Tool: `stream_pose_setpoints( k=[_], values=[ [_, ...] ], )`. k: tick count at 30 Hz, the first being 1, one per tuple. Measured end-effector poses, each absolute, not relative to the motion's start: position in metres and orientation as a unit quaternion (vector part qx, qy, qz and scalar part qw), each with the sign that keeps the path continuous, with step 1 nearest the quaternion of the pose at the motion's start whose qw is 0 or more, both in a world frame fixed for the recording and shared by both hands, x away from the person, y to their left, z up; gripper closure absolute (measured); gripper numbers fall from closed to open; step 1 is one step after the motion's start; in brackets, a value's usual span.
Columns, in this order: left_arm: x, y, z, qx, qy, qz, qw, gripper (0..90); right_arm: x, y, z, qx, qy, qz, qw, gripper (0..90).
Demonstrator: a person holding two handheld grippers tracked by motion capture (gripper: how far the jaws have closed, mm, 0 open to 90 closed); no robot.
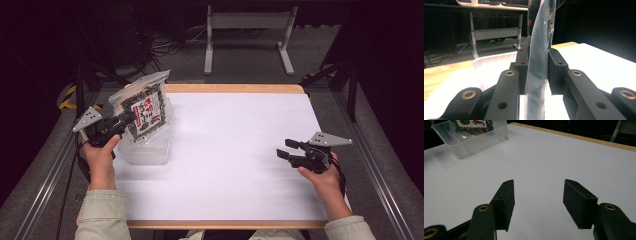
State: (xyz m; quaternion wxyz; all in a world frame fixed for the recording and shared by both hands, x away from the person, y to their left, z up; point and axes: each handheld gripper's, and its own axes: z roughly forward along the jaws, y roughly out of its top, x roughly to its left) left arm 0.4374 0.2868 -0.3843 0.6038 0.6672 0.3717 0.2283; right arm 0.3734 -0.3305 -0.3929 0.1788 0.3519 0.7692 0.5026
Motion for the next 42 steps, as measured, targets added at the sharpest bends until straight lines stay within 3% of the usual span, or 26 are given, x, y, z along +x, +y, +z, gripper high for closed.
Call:
stream_pose_setpoints(
  k=[23,27,28,33,42],
  values=[
    [0.436,0.295,-0.389,0.644,0.414,0.234,0.599,69.0,0.374,-0.334,-0.392,0.355,0.766,0.505,0.182,42.9],
    [0.435,0.296,-0.387,0.633,0.428,0.234,0.602,59.9,0.374,-0.333,-0.392,0.353,0.766,0.505,0.183,42.6],
    [0.434,0.297,-0.386,0.626,0.432,0.232,0.606,49.5,0.375,-0.332,-0.392,0.354,0.766,0.505,0.181,42.4],
    [0.429,0.298,-0.382,0.615,0.446,0.239,0.605,39.6,0.378,-0.330,-0.392,0.352,0.767,0.505,0.180,41.4],
    [0.398,0.299,-0.359,0.611,0.442,0.287,0.591,35.3,0.387,-0.320,-0.392,0.340,0.773,0.507,0.171,39.7]
  ],
)
